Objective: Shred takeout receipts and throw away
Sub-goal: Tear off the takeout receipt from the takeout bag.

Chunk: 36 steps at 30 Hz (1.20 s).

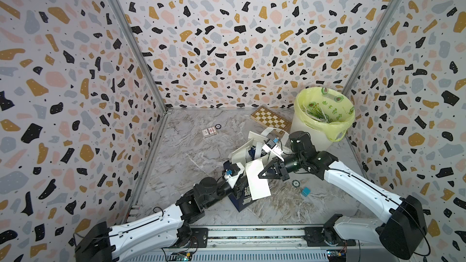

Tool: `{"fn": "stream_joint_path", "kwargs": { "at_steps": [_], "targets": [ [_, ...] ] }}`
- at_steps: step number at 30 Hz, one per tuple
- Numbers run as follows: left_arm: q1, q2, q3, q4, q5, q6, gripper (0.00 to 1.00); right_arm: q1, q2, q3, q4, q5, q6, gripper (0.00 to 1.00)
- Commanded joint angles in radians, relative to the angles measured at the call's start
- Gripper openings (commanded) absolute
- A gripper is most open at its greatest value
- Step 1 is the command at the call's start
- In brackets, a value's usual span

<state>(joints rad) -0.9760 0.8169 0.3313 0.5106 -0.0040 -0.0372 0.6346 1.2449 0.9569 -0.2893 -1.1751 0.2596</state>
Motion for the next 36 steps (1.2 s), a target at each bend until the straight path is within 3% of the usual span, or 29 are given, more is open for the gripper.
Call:
{"fn": "stream_joint_path", "kwargs": {
  "at_steps": [1, 7, 28, 33, 36],
  "targets": [
    [0.005, 0.013, 0.003, 0.077, 0.012, 0.02, 0.2, 0.005, -0.004, 0.045, -0.026, -0.035, -0.022, 0.0],
    [0.005, 0.041, -0.016, 0.141, -0.008, 0.012, 0.0, 0.006, -0.021, 0.058, -0.038, -0.041, -0.031, 0.0],
    [0.008, 0.067, -0.032, 0.114, -0.079, -0.032, 0.0, 0.007, -0.078, 0.219, 0.034, -0.135, 0.064, 0.0],
    [0.009, 0.061, -0.034, 0.115, -0.073, -0.041, 0.0, -0.012, -0.092, 0.247, 0.009, -0.084, 0.032, 0.0],
    [0.011, 0.059, -0.037, 0.118, -0.058, -0.054, 0.0, -0.042, -0.112, 0.247, -0.036, 0.042, -0.029, 0.0]
  ]
}}
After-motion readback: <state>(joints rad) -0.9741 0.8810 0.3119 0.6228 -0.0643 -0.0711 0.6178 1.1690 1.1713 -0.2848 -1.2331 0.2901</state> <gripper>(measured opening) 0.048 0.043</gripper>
